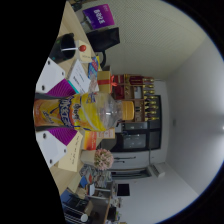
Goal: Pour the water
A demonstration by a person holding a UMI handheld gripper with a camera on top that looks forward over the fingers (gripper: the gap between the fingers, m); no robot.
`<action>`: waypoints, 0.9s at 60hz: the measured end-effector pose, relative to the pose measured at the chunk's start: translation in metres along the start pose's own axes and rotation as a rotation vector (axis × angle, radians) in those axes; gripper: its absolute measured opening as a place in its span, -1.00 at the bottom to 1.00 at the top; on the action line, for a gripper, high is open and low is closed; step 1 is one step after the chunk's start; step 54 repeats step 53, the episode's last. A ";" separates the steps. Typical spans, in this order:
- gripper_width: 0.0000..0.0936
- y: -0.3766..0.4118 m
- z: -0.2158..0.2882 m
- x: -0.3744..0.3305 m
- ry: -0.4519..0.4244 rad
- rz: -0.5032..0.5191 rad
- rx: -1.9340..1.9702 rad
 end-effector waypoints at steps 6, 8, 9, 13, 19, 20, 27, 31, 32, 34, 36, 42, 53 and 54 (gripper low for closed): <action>0.03 -0.004 0.004 -0.012 0.002 0.002 -0.008; 0.12 -0.007 0.005 -0.019 0.013 -0.001 -0.001; 0.19 -0.011 0.007 -0.034 0.025 -0.002 0.005; 0.61 -0.008 0.003 -0.016 0.060 -0.006 0.028; 0.77 -0.010 0.013 -0.045 0.042 0.024 0.048; 0.76 -0.012 0.016 -0.051 0.036 0.022 0.045; 0.77 -0.019 0.029 -0.095 0.005 -0.028 -0.005; 0.78 -0.021 0.032 -0.127 0.003 -0.050 -0.036; 0.77 -0.022 0.033 -0.136 0.003 -0.054 -0.040; 0.77 -0.023 0.034 -0.154 0.000 -0.059 -0.044; 0.77 -0.021 0.032 -0.172 -0.007 -0.061 -0.043; 0.78 -0.021 0.017 -0.218 0.019 -0.075 -0.045; 0.78 -0.023 -0.010 -0.280 0.091 -0.091 0.053; 0.78 -0.023 -0.010 -0.280 0.091 -0.091 0.053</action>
Point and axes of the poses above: the point between the fingertips, and its own axes, seen from behind it with the camera up: y to the left, z up, x forward, the way the camera looks, the point moved 10 cm from there along -x, backward, against the way the camera looks, and after that the axes turned 5 degrees about -z, right-handed, at the moved point
